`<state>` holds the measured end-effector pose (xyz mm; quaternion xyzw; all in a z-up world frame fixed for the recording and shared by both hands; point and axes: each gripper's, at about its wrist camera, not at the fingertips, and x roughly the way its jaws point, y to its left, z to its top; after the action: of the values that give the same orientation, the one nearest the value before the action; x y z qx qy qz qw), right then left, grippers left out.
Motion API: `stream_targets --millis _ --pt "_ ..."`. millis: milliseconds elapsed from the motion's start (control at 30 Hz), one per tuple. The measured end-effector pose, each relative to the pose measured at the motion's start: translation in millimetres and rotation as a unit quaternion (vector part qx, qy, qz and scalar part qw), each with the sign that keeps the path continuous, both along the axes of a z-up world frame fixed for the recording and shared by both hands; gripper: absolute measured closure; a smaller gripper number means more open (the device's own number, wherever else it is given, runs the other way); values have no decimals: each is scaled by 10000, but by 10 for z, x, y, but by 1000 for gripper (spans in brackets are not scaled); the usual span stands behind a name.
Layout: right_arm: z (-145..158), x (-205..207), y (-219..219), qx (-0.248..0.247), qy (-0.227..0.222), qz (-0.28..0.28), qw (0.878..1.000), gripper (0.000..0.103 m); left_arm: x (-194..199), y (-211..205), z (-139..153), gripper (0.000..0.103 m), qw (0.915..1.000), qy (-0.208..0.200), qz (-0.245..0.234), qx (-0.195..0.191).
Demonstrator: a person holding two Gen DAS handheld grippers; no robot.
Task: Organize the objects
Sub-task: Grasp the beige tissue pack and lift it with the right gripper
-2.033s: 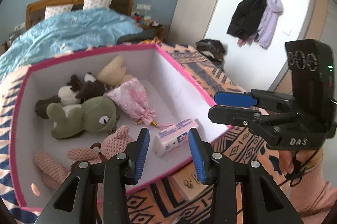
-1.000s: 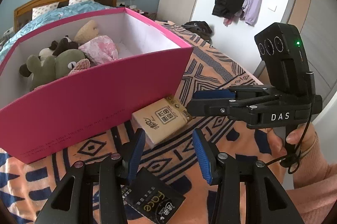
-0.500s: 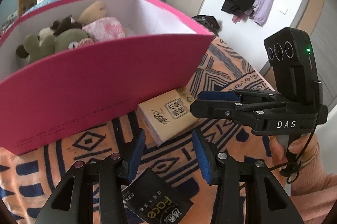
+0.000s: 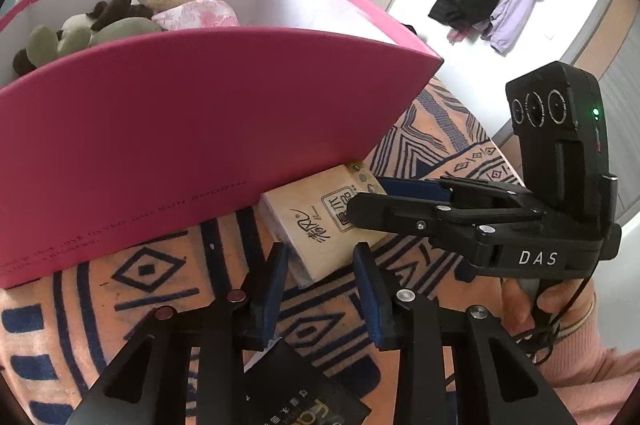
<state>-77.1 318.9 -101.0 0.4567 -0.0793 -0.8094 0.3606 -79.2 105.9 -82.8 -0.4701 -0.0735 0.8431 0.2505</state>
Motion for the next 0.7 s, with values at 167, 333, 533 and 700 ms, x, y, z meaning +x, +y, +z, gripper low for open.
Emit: stream_targets --millis 167,333,533,700 --pt "29 32 30 -24 33 2 10000 64 29 -11 24 69 10000 17 -1 47" --pt "91 120 44 -25 147 12 9999 64 113 14 104 69 9998 164 -91 20" --pt "211 240 56 -53 301 61 9995 64 267 26 259 69 9987 453 -234 4" --pt "367 348 90 -95 525 61 9986 64 364 14 416 69 9971 667 -348 76"
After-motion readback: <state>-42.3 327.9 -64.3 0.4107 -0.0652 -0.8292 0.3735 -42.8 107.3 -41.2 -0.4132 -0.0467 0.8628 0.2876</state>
